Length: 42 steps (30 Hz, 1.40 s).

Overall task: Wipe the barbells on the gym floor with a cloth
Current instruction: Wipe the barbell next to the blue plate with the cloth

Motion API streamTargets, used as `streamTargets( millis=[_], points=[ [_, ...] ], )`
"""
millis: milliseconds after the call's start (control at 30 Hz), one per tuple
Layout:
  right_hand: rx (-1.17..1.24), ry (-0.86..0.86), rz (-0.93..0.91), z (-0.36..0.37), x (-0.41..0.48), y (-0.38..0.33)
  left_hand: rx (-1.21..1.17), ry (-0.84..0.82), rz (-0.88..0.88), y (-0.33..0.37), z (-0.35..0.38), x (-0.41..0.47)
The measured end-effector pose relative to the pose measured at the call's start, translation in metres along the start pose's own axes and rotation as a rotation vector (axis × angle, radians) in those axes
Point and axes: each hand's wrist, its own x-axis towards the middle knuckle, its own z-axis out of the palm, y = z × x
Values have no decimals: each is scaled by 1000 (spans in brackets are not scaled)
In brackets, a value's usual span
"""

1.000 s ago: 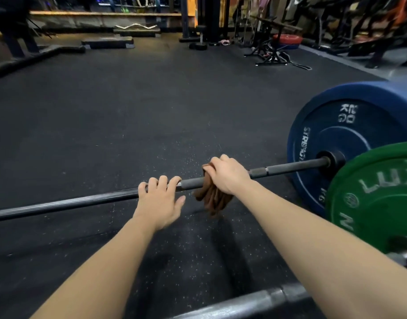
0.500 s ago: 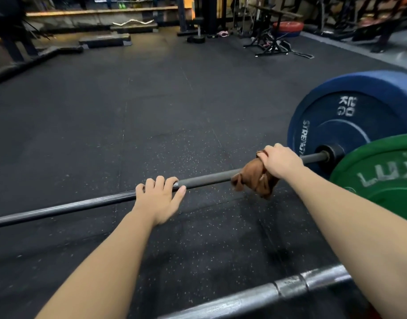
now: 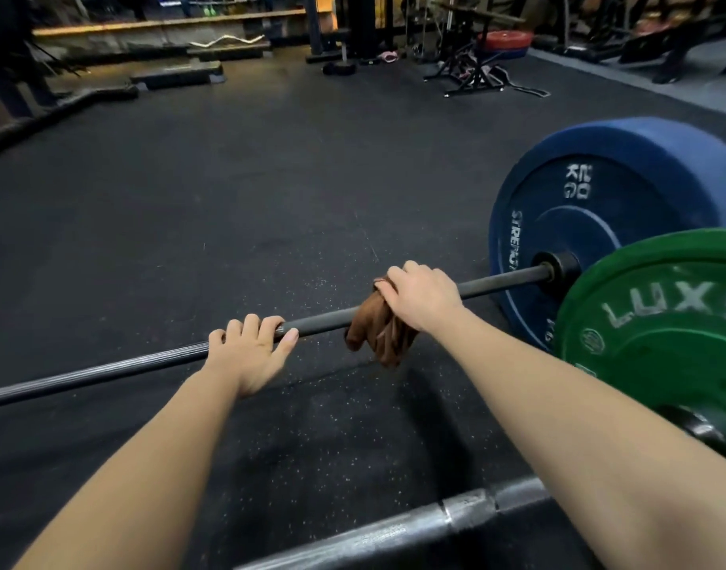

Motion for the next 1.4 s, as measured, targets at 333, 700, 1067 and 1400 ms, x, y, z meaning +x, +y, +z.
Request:
streamTargets(
  millis=[333,700,1067,1400],
  points=[
    [-7,101,279,-5,-2,122,58,28,-8,0,7,-1],
    [182,159,137,7,-13,31,50,1,-11,2,2,-3],
    [-147,90,338,-19,-4,161,56,27,-17,1,6,-2],
    [170,300,351,-38,-29,104,-60,-38,-27,-2,3,-2]
  ],
)
